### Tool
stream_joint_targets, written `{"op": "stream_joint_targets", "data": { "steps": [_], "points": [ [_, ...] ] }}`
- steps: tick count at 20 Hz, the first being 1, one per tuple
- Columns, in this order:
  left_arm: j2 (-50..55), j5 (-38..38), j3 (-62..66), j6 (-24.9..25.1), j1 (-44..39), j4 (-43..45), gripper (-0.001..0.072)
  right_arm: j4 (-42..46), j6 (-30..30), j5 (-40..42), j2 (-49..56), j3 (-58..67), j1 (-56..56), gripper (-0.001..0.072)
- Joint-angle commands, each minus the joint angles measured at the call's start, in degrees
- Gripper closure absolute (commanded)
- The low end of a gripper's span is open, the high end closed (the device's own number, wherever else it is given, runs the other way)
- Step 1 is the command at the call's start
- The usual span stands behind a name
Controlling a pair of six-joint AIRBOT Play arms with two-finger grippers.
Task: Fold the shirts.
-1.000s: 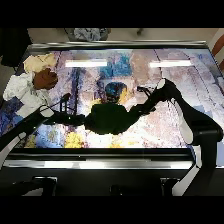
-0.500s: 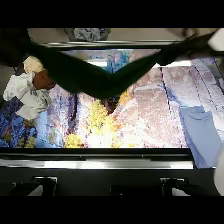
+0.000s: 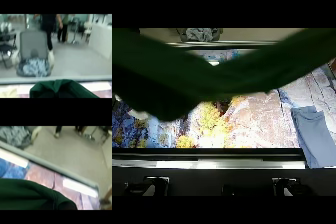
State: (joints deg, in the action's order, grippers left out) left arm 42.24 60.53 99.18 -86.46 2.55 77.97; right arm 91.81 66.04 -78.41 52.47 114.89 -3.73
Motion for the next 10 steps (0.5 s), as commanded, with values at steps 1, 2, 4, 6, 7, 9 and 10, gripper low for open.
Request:
{"op": "stream_joint_targets", "data": {
  "steps": [1,2,4,6,7,9,10],
  "points": [
    [-0.72,14.51,-6.78,-2.71,0.09,4.94,0.0682,7.34,0.63,-19.08,0.70,-1.44,0.00,0.0662],
    [-0.72,15.30,-11.85,-2.69,0.09,4.74,0.0682,7.45,0.61,-21.42,2.16,-3.52,0.00,0.0662],
    [-0.04,13.09,-23.06,-2.69,-0.13,4.55,0.0681,7.43,0.63,-20.72,5.22,-9.64,0.00,0.0662],
    [3.45,8.28,-32.87,-2.67,-0.13,4.33,0.0681,7.56,0.68,-14.86,9.75,-17.88,0.02,0.0661],
    [6.58,5.92,-36.06,-2.67,-0.13,4.07,0.0681,7.61,1.33,-9.73,13.18,-22.08,0.02,0.0661],
    [16.13,1.42,-38.45,-1.90,-0.13,1.88,0.0681,6.12,4.70,0.70,22.40,-26.86,0.02,0.0661],
    [21.92,-1.49,-37.75,-0.92,-0.13,0.02,0.0680,5.20,6.12,5.31,27.78,-26.99,0.02,0.0661]
  ]
}}
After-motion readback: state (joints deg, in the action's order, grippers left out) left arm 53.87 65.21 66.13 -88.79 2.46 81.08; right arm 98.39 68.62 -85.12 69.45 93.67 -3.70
